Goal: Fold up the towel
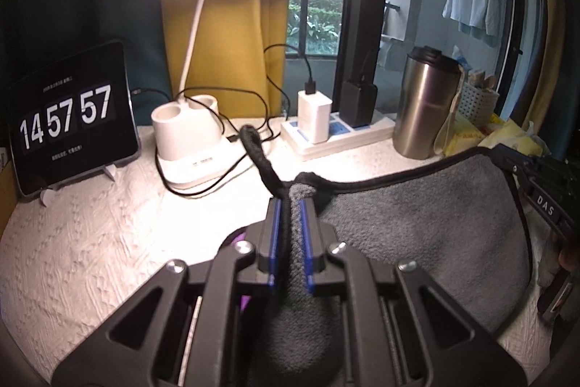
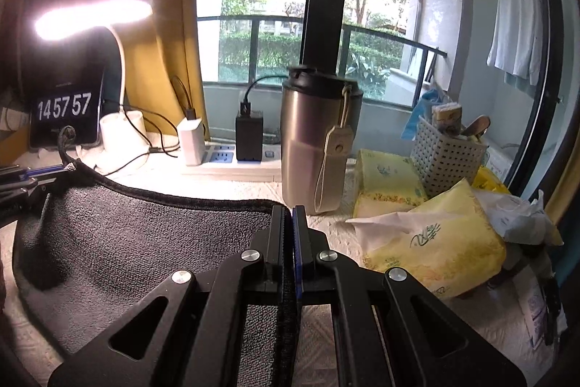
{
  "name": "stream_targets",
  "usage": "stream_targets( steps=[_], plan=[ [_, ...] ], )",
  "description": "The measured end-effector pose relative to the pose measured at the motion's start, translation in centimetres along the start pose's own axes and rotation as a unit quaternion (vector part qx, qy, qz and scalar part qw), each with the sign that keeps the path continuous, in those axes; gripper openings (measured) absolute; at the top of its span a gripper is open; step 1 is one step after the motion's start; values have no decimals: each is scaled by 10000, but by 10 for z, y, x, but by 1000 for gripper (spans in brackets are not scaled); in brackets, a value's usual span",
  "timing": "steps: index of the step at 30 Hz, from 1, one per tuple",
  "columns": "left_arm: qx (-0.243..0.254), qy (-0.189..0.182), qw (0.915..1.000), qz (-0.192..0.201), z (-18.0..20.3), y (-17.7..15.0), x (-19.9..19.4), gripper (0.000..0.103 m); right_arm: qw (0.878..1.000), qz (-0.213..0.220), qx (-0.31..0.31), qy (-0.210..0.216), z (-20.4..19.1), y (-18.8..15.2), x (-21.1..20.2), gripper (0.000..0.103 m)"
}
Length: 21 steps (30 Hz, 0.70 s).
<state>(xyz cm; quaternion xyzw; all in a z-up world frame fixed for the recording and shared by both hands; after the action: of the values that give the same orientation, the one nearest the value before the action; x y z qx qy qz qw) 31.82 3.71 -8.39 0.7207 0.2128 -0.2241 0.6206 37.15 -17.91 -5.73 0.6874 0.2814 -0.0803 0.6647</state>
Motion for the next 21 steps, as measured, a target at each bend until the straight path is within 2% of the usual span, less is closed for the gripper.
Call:
stream_targets(
  steps=[12,21],
  plan=[
    [-77,-98,9986,-521,-1,-18,43,11,9984,-540,-121,-65,1,-16,38,5],
    [-396,-208,9935,-1047,-9,-28,70,14,9941,-1069,-76,-182,6,-24,62,5]
  ],
)
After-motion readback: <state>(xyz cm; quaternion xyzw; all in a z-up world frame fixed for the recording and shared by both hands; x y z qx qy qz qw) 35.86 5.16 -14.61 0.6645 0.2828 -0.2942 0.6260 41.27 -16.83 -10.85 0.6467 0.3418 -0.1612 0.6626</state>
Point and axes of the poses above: each gripper's, at about its wrist camera, not at the fingertips, and x roughly the way its jaws point, z to its right, y to its top, the point moved 4 cm from there along x, roughly the way its jaws point, and after that the axes turned 15 degrees about x, right-handed, at the moved point
